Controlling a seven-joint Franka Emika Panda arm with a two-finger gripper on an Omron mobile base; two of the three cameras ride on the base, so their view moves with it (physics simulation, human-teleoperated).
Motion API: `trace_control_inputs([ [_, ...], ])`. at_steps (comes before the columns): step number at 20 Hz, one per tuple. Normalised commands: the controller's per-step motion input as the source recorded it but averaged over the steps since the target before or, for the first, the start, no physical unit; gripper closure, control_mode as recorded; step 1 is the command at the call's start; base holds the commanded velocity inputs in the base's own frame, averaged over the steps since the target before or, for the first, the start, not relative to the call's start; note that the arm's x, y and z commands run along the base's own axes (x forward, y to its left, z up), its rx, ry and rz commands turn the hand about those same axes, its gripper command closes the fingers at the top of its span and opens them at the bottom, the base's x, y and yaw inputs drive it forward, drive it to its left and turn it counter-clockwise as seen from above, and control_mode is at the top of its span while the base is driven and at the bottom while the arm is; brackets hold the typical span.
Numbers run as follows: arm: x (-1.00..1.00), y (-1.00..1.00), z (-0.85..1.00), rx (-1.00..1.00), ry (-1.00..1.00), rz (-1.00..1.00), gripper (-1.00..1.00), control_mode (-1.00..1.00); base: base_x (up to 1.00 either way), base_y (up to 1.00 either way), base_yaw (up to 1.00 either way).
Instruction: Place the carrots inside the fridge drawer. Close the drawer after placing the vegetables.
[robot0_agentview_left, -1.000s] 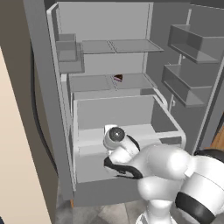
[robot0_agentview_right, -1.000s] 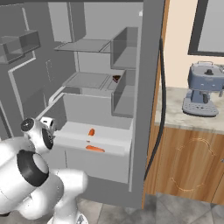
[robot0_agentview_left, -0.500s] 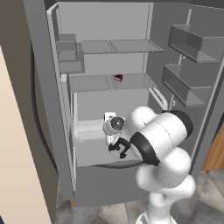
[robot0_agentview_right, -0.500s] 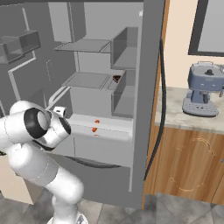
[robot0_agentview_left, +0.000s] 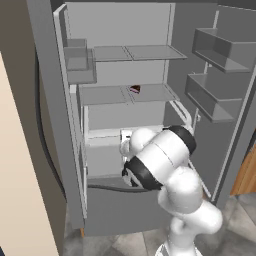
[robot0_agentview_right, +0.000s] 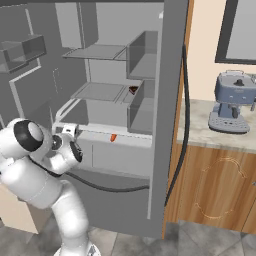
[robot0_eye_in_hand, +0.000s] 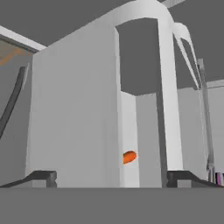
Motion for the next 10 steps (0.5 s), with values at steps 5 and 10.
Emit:
trace_control_inputs([
  [5,-0.75,0.0,0.41,0.0,-0.02,-0.07,-1.0,-1.0,0.0,0.0,0.0],
  [10,-0.01,0.0,0.94,0.0,0.03,-0.07,-1.0,-1.0,0.0,0.0,0.0],
])
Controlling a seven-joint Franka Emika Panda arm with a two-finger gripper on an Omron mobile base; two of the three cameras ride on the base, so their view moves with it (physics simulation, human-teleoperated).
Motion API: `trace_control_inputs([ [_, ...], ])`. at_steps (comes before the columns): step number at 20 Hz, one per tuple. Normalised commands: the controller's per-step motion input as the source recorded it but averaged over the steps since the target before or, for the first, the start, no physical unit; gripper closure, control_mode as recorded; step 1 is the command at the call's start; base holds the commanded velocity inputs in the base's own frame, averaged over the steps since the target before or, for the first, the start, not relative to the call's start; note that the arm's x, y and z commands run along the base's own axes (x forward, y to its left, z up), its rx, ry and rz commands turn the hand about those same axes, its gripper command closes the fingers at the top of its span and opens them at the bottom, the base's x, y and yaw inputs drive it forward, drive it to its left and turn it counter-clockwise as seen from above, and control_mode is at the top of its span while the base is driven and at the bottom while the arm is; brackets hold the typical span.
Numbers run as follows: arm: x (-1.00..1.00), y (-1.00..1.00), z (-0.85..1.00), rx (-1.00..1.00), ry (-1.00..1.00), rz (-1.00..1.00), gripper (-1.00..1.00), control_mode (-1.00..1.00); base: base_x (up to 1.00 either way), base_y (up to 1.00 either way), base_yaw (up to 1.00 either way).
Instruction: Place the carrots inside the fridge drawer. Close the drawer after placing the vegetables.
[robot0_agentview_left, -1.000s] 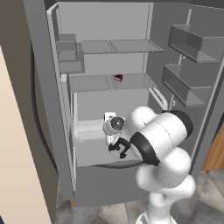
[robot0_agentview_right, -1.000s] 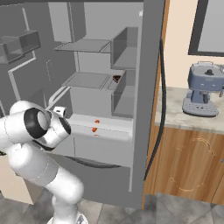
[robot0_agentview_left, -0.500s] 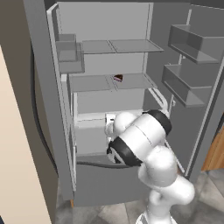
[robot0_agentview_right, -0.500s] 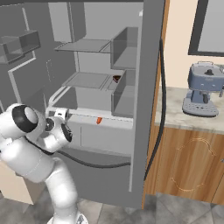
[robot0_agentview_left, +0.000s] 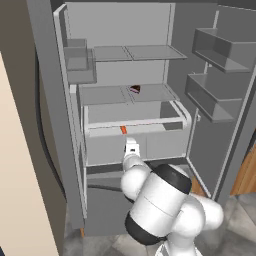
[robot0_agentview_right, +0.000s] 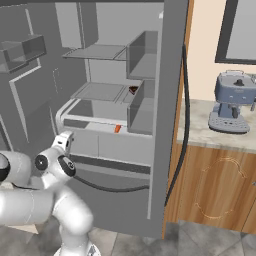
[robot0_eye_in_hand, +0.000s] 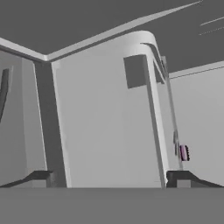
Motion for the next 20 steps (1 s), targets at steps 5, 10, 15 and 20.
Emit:
trace_control_inputs([
  [5,0.0,0.0,1.0,0.0,0.1,-0.09,-1.0,-1.0,0.0,0.0,0.0],
  [10,0.0,0.0,0.98,0.0,0.11,-0.1,-1.0,-1.0,0.0,0.0,0.0],
  [15,0.0,0.0,0.79,0.0,0.11,-0.11,-1.0,-1.0,0.0,0.0,0.0],
  [20,-0.16,0.0,0.31,0.0,0.08,-0.1,-1.0,-1.0,0.0,0.0,0.0],
])
